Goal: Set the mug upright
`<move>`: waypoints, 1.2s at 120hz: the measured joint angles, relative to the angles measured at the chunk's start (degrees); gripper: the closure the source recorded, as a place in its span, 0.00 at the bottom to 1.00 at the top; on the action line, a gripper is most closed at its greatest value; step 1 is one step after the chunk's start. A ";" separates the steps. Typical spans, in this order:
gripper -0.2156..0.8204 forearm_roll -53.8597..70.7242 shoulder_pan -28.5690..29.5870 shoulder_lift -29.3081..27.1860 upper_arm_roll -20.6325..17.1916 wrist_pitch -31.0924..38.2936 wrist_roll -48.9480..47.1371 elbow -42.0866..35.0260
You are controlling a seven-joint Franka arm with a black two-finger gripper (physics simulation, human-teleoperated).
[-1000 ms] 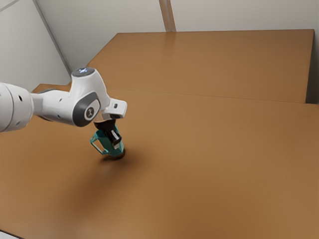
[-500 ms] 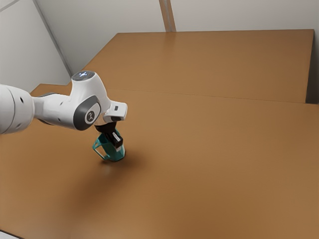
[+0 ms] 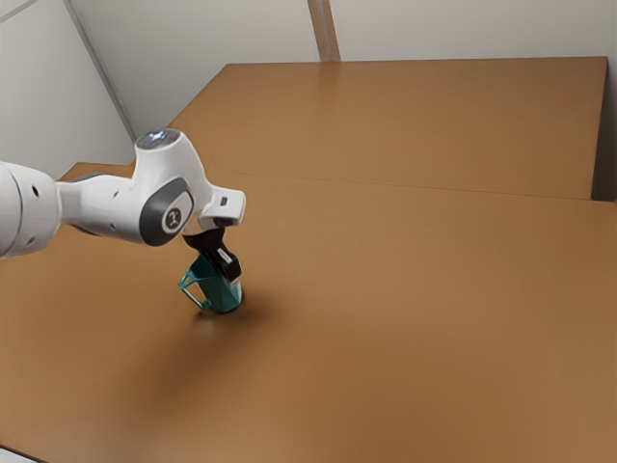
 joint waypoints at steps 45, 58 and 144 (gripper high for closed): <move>0.52 0.09 0.06 -3.38 -0.28 -1.47 0.08 0.05; 0.51 0.09 0.05 -4.59 -0.31 -2.05 0.06 0.05; 0.25 0.52 5.95 3.58 -4.75 -28.51 -8.46 32.02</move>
